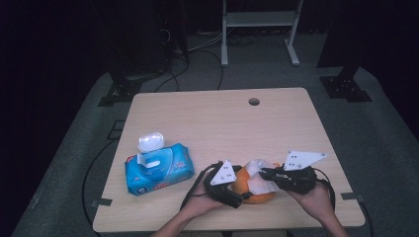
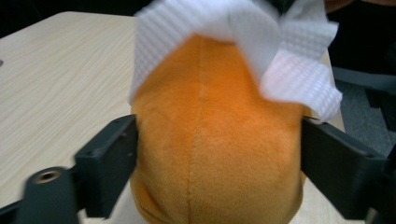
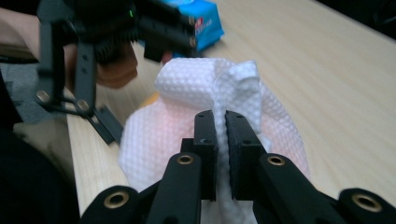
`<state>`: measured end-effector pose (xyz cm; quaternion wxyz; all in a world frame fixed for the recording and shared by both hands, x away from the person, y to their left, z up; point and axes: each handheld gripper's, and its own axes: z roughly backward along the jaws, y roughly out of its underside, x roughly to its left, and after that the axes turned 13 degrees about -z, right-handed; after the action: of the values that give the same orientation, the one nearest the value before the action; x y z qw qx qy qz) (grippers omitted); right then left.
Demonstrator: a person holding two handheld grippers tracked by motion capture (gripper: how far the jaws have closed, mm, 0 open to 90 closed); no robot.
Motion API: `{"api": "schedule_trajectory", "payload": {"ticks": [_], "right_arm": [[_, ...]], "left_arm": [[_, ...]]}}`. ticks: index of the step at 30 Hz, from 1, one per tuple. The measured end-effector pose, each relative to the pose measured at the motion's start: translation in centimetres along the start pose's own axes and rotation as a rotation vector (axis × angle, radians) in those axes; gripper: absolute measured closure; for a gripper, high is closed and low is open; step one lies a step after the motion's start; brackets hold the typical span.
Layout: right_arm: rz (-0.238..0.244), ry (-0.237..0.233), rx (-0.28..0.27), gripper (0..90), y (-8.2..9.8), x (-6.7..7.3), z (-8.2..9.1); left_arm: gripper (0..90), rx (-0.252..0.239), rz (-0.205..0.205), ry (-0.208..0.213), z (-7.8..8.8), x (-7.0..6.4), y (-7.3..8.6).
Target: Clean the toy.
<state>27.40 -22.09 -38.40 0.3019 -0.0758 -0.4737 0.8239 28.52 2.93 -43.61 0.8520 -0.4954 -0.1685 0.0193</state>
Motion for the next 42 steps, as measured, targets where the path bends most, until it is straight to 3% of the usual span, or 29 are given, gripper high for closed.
{"api": "schedule_trajectory", "payload": {"ticks": [2,4,7,11,13,16,17,19,22,24,26,28,34,36,40,42], "right_arm": [[0.017,-0.037,-0.031,82.6,-0.5,1.0,-0.3],[0.037,-0.044,-0.03,82.5,-0.7,1.8,-1.1],[0.064,-0.04,0.0,82.8,-0.7,2.2,-2.0],[0.005,-0.011,-0.025,82.9,-0.1,0.2,-0.8],[-0.048,-0.007,-0.038,82.9,0.7,-1.2,-0.2],[-0.134,-0.001,-0.06,82.8,1.9,-3.3,0.6],[-0.153,-0.003,-0.062,82.7,2.1,-3.6,0.7],[-0.147,-0.008,-0.064,82.7,2.1,-3.4,0.6],[-0.103,0.012,-0.054,82.7,1.5,-2.3,0.0],[-0.088,0.01,-0.058,82.7,1.1,-1.8,-0.2],[-0.077,-0.025,-0.066,82.6,0.8,-1.4,-0.5],[-0.097,-0.049,-0.075,82.7,1.1,-1.8,-0.6],[-0.268,-0.172,-0.122,82.7,3.0,-4.5,-0.4],[-0.261,-0.164,-0.123,82.6,3.1,-4.4,-0.1],[-0.204,-0.115,-0.081,82.7,2.9,-3.9,0.1],[-0.183,-0.036,-0.023,82.6,3.1,-4.1,0.0]], "left_arm": [[25.4,-0.007,-0.049,-0.011,0.0,-0.5,-0.3],[31.8,0.005,-0.085,-0.017,-0.1,-1.0,-0.5],[36.8,0.004,-0.09,-0.02,0.2,-1.0,0.0],[37.8,0.017,-0.087,0.018,0.7,-0.2,0.9],[37.6,0.033,-0.065,0.051,1.2,0.7,1.7],[37.4,0.033,-0.03,0.066,1.4,1.3,2.2],[37.2,0.031,-0.03,0.067,1.4,1.3,2.2],[32.0,0.039,-0.028,0.072,1.3,1.3,2.1],[13.8,0.025,0.011,0.072,1.2,1.5,1.7],[14.5,0.031,-0.011,0.071,1.2,1.2,1.6],[26.3,0.049,-0.062,0.063,1.5,0.9,1.6],[31.0,0.049,-0.05,0.063,1.6,1.1,1.9],[34.3,0.045,-0.056,0.057,1.6,0.9,2.1],[35.3,0.05,-0.056,0.053,1.7,0.9,2.3],[36.1,0.045,-0.02,0.051,1.9,1.3,2.7],[36.1,0.044,-0.002,0.054,2.0,1.5,2.9]]}}
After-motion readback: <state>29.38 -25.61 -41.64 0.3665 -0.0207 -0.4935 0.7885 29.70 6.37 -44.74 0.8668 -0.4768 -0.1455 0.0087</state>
